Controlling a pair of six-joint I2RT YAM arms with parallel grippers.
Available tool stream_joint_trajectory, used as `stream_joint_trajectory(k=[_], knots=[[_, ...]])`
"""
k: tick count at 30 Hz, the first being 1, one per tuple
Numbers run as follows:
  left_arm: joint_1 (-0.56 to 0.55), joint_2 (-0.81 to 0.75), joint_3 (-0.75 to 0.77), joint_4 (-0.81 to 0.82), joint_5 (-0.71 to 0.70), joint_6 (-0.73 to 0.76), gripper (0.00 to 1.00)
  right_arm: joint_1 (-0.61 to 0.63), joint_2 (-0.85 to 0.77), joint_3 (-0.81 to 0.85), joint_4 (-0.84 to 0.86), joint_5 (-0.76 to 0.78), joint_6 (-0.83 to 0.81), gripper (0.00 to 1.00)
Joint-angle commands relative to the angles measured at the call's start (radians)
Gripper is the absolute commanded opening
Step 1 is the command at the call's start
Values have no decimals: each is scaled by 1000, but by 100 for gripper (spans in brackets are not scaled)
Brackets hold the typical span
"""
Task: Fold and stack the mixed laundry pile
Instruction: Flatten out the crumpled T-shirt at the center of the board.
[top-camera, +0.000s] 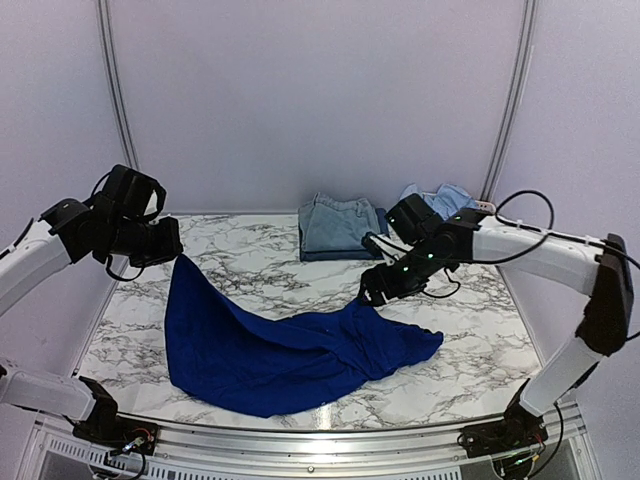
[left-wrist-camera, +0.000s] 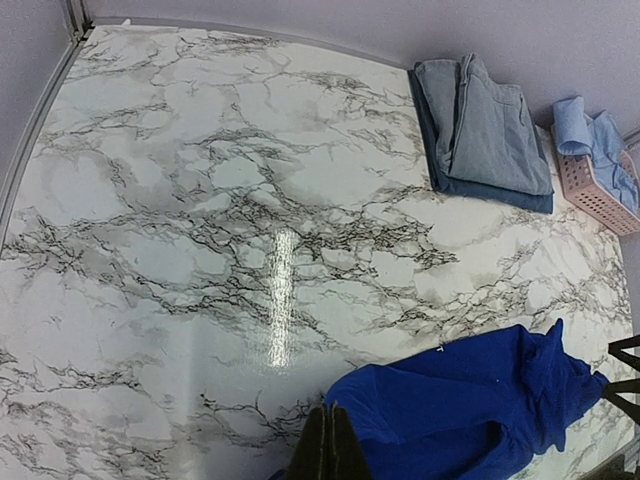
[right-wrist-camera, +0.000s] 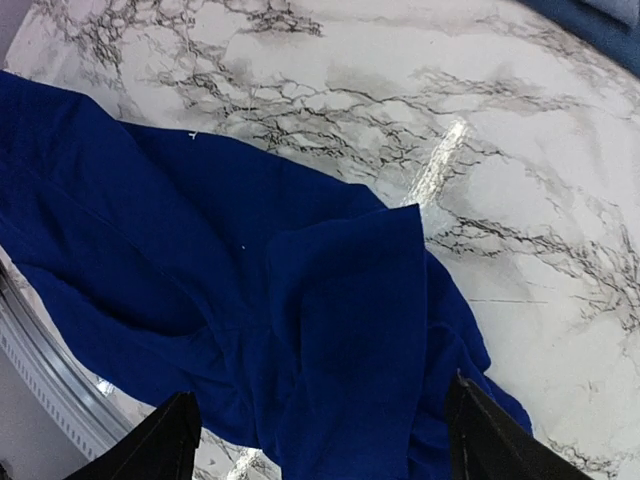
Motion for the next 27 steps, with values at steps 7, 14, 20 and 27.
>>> stream_joint_trajectory(k=[7, 14, 20, 27], knots=[[27, 14, 33, 0, 10, 8, 0, 9, 334, 179, -12, 44, -136, 85], [38, 19, 46, 0, 13, 8, 0, 2, 298, 161, 3, -29, -151, 43], [50, 9, 78, 10, 15, 24, 0, -9, 139, 203, -16, 36, -154, 0], [71, 46, 292, 9, 22, 125, 0, -38, -82, 405, -125, 364, -183, 0]])
